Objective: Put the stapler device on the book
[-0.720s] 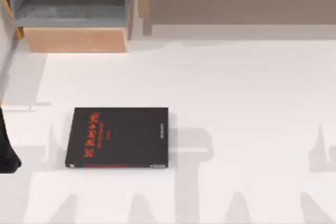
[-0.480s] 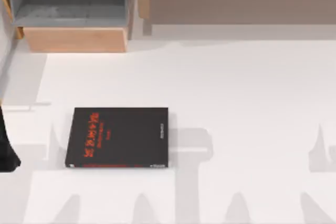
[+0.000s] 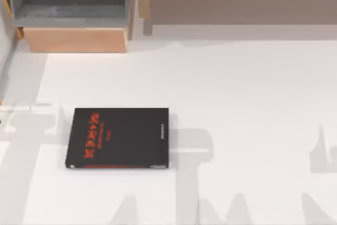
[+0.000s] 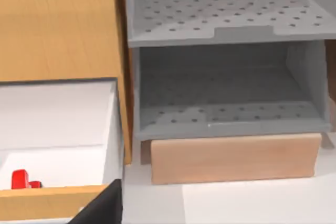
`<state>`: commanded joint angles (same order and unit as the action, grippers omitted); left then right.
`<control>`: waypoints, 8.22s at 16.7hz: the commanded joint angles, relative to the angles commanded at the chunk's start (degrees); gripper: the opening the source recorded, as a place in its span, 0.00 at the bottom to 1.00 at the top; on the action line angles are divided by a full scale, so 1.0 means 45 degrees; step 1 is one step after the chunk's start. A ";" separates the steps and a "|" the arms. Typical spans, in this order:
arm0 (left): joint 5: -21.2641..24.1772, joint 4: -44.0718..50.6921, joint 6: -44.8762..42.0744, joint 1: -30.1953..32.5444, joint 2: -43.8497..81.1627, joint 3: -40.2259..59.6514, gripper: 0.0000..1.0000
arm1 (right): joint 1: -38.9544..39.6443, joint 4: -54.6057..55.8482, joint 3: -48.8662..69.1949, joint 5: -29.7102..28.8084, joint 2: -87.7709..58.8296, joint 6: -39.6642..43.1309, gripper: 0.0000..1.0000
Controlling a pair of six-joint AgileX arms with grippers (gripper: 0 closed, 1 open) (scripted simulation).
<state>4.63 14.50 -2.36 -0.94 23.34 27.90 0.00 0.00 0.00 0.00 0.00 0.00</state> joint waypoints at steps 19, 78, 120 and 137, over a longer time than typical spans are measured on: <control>-0.0330 1.3069 -0.1056 -0.3726 2.3771 2.3920 1.00 | 0.0000 0.0000 0.0000 0.0000 0.0000 0.0000 1.00; -0.0784 1.2878 -0.1244 -0.3875 2.8504 2.4853 0.00 | 0.0000 0.0000 0.0000 0.0000 0.0000 0.0000 1.00; -0.2032 0.9548 0.7193 0.7276 1.9187 1.1808 0.00 | 0.0000 0.0000 0.0000 0.0000 0.0000 0.0000 1.00; -0.2026 0.8184 0.7127 0.7249 1.9619 1.0930 0.53 | 0.0000 0.0000 0.0000 0.0000 0.0000 0.0000 1.00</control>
<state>-4.49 51.33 29.71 31.68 111.62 77.08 0.00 0.00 0.00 0.00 0.00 0.00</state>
